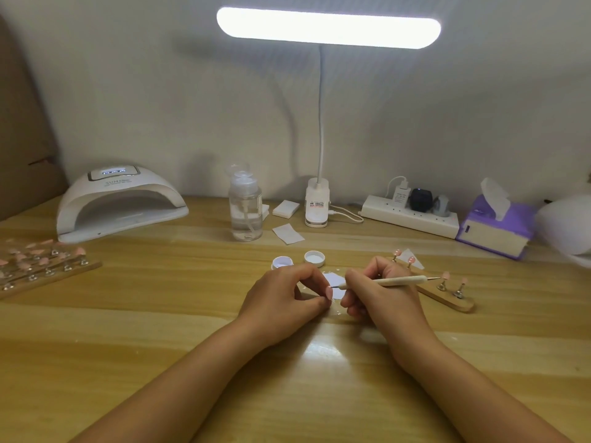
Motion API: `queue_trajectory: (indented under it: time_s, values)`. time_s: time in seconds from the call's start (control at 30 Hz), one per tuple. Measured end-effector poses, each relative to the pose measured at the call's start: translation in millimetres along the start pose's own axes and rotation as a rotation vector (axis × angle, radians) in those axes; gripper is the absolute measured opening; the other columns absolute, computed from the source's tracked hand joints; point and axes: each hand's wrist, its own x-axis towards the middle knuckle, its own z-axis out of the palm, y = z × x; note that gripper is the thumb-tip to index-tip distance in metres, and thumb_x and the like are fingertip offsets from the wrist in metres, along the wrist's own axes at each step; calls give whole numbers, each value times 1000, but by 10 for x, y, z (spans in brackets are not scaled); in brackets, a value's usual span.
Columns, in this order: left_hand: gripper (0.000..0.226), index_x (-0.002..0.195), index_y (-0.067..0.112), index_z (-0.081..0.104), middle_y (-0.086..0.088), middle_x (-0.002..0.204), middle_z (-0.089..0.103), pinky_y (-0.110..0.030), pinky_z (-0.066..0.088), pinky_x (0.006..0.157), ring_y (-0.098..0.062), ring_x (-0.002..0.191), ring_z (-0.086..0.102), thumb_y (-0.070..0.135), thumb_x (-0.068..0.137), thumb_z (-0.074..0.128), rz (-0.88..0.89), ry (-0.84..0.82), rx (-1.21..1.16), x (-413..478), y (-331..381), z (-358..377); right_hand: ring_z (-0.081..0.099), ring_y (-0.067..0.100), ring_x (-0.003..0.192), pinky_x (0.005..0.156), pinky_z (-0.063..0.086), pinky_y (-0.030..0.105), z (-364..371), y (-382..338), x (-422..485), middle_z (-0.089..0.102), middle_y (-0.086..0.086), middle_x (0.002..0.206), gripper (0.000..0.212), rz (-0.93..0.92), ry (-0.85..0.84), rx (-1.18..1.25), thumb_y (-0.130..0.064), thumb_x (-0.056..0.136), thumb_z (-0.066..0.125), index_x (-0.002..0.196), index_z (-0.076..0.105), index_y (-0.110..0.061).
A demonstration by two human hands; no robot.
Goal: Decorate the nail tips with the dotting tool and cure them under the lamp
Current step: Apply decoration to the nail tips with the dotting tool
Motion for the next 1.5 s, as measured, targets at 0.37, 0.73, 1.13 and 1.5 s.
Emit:
queue_trajectory:
  time_s: [0.37, 0.73, 1.13, 1.5]
  values:
    - [13, 82, 42, 65, 31, 88, 67, -26, 39, 64, 3, 56, 52, 31, 80, 71, 5, -1, -4, -3, 2, -4, 58, 14, 46, 46, 48, 24, -1, -15, -10, 68, 15, 57, 22, 0, -10, -22, -3, 83, 64, 68, 49, -9]
    - [14, 83, 42, 65, 31, 88, 67, -27, 42, 65, 3, 56, 53, 31, 80, 71, 7, 3, 3, 4, 5, 0, 58, 13, 44, 44, 47, 20, 2, -14, -7, 68, 17, 58, 21, -11, -16, -26, -1, 83, 63, 68, 50, -8]
    - [17, 85, 45, 63, 31, 87, 67, -26, 41, 64, 3, 56, 53, 32, 80, 72, 1, 10, -3, 1, 9, 2, 54, 14, 44, 44, 44, 22, -31, -29, -14, 65, 10, 56, 26, -54, -6, 109, -14, 94, 63, 72, 50, -9]
    - [17, 85, 45, 63, 32, 88, 67, -26, 43, 64, 2, 57, 52, 32, 80, 72, 1, 7, 1, 1, 8, -1, 50, 13, 42, 41, 40, 21, -23, -41, -37, 62, 9, 51, 19, -29, -21, 1, -4, 82, 63, 71, 48, -7]
